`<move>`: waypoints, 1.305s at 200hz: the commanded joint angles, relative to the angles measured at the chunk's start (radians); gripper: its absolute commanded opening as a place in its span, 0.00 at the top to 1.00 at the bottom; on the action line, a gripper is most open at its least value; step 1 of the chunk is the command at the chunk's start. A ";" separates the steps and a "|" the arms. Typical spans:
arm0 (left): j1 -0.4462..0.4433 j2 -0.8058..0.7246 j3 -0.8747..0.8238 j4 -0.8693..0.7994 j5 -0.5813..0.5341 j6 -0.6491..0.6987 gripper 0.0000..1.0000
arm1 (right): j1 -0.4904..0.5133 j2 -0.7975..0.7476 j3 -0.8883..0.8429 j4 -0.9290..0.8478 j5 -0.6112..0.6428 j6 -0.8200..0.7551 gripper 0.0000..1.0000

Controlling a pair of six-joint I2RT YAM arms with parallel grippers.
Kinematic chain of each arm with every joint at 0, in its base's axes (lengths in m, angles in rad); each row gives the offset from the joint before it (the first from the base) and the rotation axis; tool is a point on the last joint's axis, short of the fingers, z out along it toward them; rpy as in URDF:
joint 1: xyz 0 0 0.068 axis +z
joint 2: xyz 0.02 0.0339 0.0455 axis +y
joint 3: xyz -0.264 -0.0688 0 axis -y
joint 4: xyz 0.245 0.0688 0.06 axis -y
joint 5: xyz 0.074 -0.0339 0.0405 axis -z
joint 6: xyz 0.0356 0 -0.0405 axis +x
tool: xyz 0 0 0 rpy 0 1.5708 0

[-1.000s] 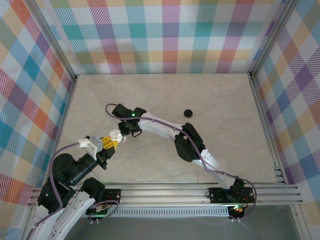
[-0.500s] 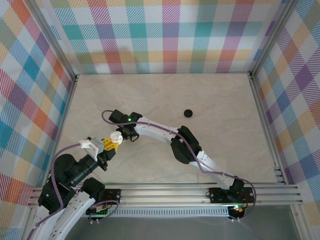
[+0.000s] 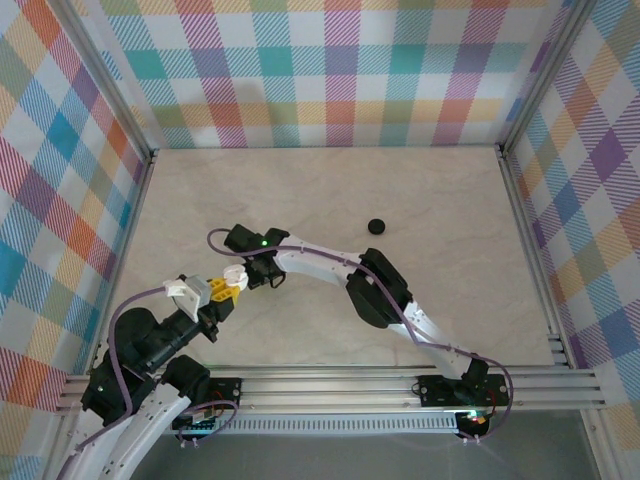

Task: Insert the wireless bluetooth earbuds into the charging case

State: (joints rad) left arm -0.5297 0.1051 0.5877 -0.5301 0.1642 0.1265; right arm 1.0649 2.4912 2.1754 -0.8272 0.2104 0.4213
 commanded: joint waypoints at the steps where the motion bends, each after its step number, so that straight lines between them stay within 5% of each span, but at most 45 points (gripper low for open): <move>1: -0.009 -0.014 -0.017 0.072 0.009 -0.032 1.00 | -0.012 -0.042 -0.071 -0.079 -0.060 -0.064 0.48; 49: -0.009 -0.009 -0.042 0.113 0.034 -0.079 1.00 | -0.047 -0.109 -0.187 -0.043 -0.113 -0.121 0.65; 105: -0.009 -0.024 -0.015 0.072 0.006 -0.086 1.00 | -0.078 -0.283 -0.378 0.171 -0.261 -0.119 0.66; 261: -0.009 -0.073 -0.023 0.016 -0.039 -0.093 1.00 | -0.077 0.070 0.187 -0.061 -0.296 -0.140 0.68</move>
State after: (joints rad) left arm -0.5301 0.0471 0.5568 -0.5179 0.1375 0.0338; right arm 0.9829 2.5404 2.3016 -0.8257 -0.0837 0.2893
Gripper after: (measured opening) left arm 0.156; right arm 0.317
